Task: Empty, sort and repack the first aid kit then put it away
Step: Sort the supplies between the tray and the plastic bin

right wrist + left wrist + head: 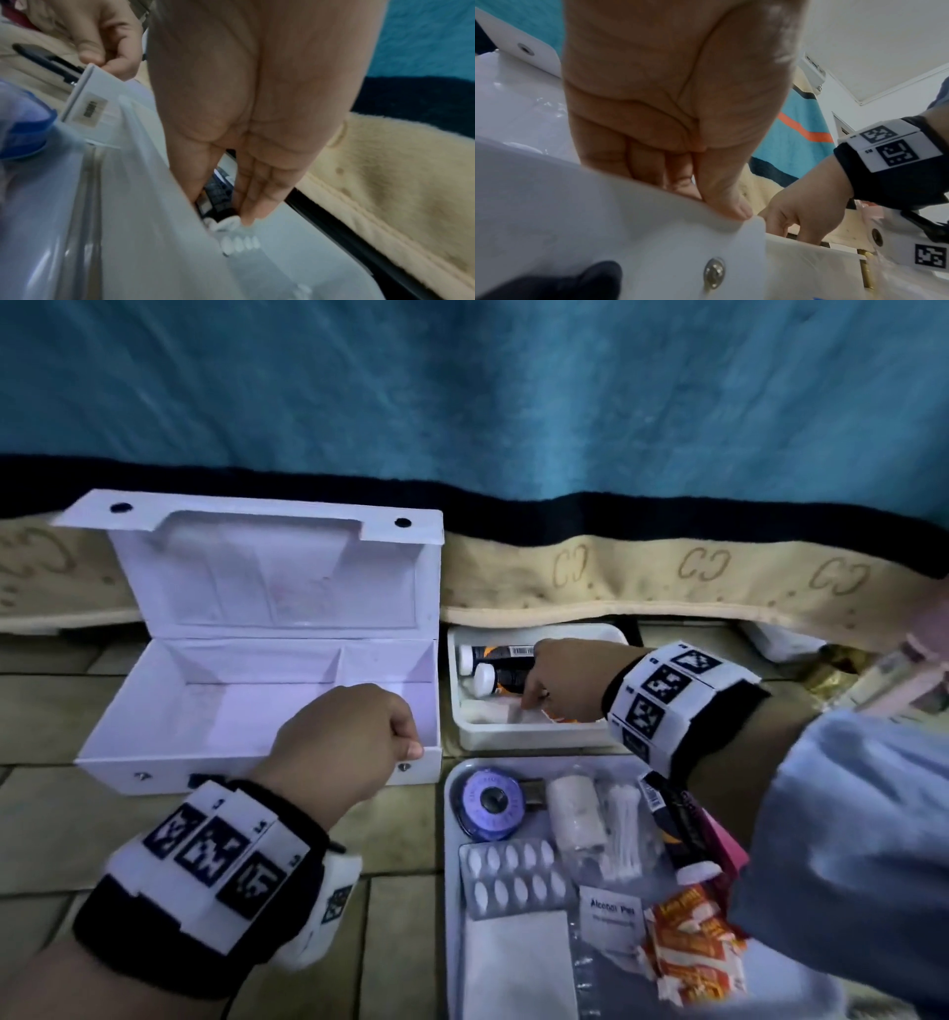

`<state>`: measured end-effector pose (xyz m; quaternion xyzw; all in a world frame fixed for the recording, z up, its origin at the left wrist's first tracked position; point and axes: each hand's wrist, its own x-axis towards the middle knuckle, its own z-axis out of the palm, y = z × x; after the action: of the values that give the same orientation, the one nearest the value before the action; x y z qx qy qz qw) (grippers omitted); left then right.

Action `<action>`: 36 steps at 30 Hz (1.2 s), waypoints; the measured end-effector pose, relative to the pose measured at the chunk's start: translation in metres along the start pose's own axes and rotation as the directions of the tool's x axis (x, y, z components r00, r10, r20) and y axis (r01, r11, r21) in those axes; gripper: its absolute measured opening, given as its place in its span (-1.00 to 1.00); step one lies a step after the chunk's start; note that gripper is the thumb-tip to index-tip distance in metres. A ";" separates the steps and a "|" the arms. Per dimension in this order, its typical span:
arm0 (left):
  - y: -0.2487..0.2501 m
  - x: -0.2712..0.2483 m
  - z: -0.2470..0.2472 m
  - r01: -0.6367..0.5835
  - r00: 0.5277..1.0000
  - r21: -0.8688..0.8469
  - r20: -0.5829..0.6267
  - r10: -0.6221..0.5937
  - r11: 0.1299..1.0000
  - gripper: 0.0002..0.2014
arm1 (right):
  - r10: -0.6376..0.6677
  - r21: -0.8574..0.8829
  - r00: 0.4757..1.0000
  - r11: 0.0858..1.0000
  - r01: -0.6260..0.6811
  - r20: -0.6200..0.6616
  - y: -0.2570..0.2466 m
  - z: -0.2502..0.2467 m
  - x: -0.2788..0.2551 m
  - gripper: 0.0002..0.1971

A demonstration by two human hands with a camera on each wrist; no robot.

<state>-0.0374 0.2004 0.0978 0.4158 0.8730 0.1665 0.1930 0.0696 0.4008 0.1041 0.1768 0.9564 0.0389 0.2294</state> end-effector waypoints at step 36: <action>0.009 0.001 -0.006 0.018 0.998 -0.047 0.055 -0.016 0.999 -0.88 | 0.328 0.156 0.937 0.938 -0.309 -0.120 -0.002 -0.012 -0.107 -0.69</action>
<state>-0.0350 0.2061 0.1065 0.4080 0.8667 0.1743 0.2279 0.1519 0.3609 0.1601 0.3413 0.9295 0.0237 0.1377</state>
